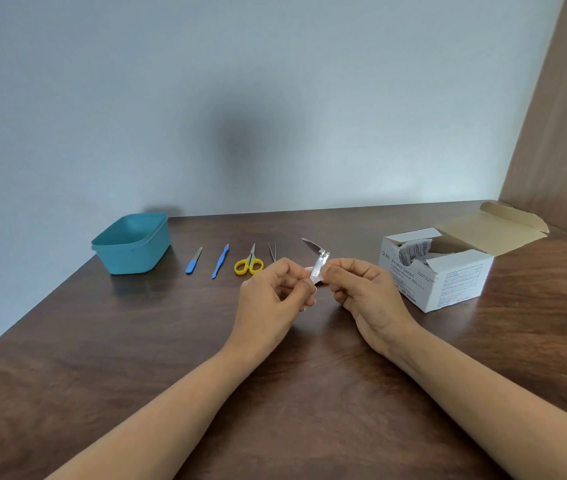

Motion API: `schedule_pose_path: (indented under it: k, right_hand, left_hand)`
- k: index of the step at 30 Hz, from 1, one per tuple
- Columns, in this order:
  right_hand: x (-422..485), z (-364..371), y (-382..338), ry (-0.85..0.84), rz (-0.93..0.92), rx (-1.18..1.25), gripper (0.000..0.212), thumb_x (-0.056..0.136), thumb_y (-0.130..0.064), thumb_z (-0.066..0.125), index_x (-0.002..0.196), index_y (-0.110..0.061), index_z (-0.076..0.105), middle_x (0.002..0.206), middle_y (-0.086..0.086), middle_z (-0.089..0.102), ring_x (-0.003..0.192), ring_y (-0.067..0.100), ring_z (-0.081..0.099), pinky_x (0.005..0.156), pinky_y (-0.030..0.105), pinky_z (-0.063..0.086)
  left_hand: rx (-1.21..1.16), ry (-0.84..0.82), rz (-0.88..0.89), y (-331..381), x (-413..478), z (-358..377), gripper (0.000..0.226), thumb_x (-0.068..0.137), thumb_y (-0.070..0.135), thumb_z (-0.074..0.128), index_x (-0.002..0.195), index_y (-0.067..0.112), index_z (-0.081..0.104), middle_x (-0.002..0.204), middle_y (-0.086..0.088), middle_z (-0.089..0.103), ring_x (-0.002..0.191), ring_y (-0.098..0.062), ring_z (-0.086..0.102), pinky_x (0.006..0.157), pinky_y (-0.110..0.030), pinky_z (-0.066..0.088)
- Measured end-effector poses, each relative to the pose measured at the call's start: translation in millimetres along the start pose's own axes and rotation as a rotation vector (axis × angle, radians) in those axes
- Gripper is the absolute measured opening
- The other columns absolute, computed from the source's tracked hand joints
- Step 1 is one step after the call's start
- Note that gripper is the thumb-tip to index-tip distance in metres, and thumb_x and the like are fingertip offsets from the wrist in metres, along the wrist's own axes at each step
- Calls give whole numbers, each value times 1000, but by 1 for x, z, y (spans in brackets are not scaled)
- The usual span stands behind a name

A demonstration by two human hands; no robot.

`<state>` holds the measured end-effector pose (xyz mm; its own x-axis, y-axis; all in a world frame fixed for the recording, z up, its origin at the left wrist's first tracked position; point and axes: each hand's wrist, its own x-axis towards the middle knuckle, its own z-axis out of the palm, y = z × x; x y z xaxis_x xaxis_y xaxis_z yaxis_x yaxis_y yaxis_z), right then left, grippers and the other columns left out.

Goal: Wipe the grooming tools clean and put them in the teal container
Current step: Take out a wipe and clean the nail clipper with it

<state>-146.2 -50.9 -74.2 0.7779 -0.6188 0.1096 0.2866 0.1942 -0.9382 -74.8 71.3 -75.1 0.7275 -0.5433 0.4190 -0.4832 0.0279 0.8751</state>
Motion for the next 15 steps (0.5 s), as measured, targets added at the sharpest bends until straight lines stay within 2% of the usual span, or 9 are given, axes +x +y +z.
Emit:
schedule_pose_path:
  k: [3, 5, 9, 12, 15]
  right_hand:
    - [2, -2, -1, 28, 27, 96, 8, 80, 0, 67, 76, -8, 70, 62, 0, 59, 57, 6, 45, 57, 18, 37]
    - [1, -1, 0, 30, -7, 34, 10, 78, 0, 68, 74, -9, 71, 61, 0, 61, 56, 6, 46, 58, 20, 36]
    - [-3, 2, 1, 23, -103, -139, 11, 75, 2, 71, 72, -9, 71, 64, -1, 66, 55, 1, 52, 56, 17, 37]
    - [-2, 1, 1, 40, -71, -62, 16, 74, 3, 72, 74, -13, 70, 68, 2, 66, 58, 5, 51, 56, 17, 36]
    - [2, -2, 2, 72, -23, 18, 15, 76, 1, 71, 77, -13, 69, 64, -2, 64, 60, 8, 46, 58, 21, 36]
  left_hand:
    - [35, -10, 25, 0, -1, 1, 12, 87, 4, 63, 81, 13, 67, 69, -8, 70, 62, -12, 68, 61, -17, 53]
    - [58, 1, 41, 0, -1, 0, 13, 86, 4, 63, 79, 14, 66, 65, -5, 68, 61, -10, 66, 60, -17, 52]
    - [86, 34, 59, 0, 0, 0, 15, 86, 6, 64, 77, 18, 66, 60, 2, 65, 59, -9, 64, 62, -26, 54]
    - [95, 32, 65, 0, -1, 1, 13, 87, 7, 64, 80, 17, 66, 61, 2, 65, 59, -7, 63, 62, -26, 54]
    - [98, 21, 64, 0, 0, 0, 11, 87, 7, 64, 81, 15, 67, 64, 0, 67, 59, -6, 64, 60, -19, 54]
